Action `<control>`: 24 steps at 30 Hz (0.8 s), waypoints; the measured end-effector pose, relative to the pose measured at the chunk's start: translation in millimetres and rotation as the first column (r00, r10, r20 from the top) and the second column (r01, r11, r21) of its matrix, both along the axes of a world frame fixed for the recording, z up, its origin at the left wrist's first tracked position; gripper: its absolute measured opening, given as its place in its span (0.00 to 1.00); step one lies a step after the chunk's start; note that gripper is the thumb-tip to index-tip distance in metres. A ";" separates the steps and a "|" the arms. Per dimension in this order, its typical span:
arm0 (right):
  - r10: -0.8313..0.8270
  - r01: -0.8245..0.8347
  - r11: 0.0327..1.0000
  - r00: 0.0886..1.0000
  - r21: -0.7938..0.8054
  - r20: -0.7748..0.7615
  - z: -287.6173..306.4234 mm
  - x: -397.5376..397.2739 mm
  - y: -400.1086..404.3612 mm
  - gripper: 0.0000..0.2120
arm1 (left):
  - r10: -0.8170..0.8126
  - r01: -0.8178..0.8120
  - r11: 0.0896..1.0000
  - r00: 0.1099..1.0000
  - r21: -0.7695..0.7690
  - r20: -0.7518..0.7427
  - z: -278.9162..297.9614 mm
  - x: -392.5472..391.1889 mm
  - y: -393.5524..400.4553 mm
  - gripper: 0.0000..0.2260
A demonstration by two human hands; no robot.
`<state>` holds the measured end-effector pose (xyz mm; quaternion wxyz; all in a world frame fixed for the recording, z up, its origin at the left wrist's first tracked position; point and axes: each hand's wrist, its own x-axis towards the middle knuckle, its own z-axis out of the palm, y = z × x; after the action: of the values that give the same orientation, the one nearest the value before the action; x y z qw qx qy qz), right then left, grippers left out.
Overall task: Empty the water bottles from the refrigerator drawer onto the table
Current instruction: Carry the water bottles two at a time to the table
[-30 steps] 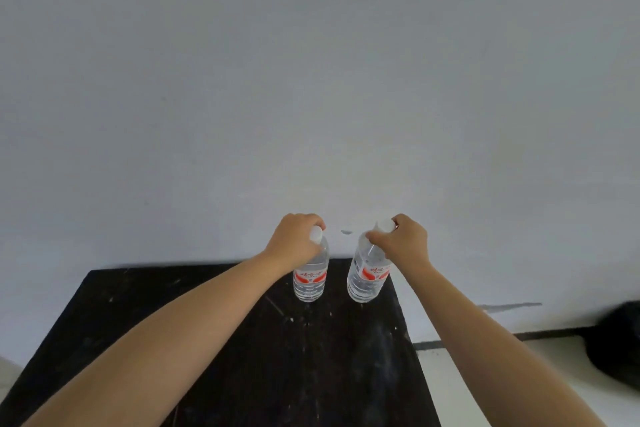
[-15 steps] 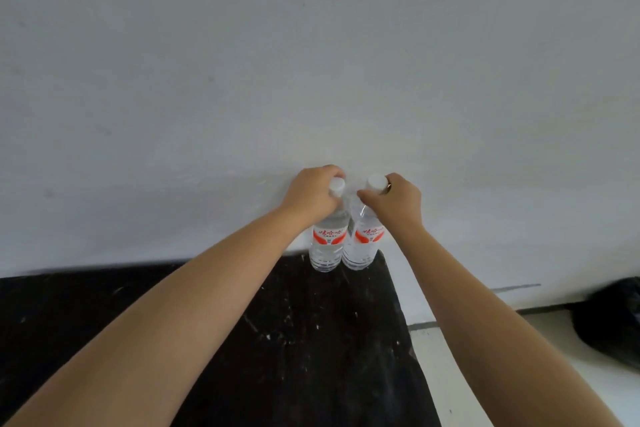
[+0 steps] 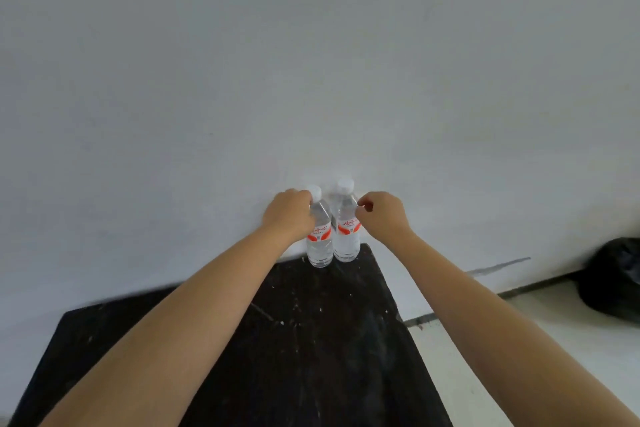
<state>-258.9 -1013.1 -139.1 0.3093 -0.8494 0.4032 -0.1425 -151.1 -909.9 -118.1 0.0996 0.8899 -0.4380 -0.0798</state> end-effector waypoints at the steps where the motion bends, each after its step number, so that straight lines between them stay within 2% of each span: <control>1: 0.003 -0.003 0.999 1.000 -0.050 0.016 11.2 -13.4 6.7 0.13 | -0.014 0.014 1.000 1.000 0.001 0.019 9.2 -14.5 4.9 0.13; 4: -0.008 0.013 0.989 0.999 -0.146 0.035 42.2 -63.8 26.9 0.14 | -0.068 0.068 0.998 0.996 -0.004 0.052 28.3 -63.7 16.0 0.13; 7: -0.057 0.060 0.973 0.998 -0.224 0.017 59.8 -135.5 48.9 0.13 | -0.205 0.203 0.979 0.976 0.028 0.072 37.6 -119.4 22.8 0.12; 12: -0.287 0.241 0.900 0.955 -0.362 -0.079 72.1 -298.8 110.0 0.13 | -0.503 0.503 0.864 0.864 0.005 0.031 52.1 -246.3 37.3 0.14; 14: -0.393 0.301 0.861 0.906 -0.410 -0.160 75.0 -370.9 144.4 0.13 | -0.621 0.621 0.784 0.784 -0.001 0.003 55.7 -312.2 50.0 0.14; 18: -0.599 0.424 0.756 0.755 -0.498 -0.267 82.6 -509.2 222.9 0.08 | -0.835 0.835 0.549 0.550 -0.040 -0.008 68.9 -453.5 83.0 0.11; 21: -0.721 0.497 0.680 0.588 -0.539 -0.367 81.2 -603.2 280.0 0.09 | -0.924 0.928 0.372 0.372 -0.012 0.085 79.5 -558.4 107.9 0.13; 24: -0.810 0.561 0.585 0.433 -0.585 -0.395 81.7 -691.9 335.1 0.13 | -0.959 0.973 0.230 0.221 0.034 0.179 85.4 -659.9 136.1 0.14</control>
<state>-950.8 -678.0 -57.4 -0.0970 -0.6391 0.7621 -0.0382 -810.9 -773.8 -32.7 0.0308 0.4254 -0.9039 -0.0333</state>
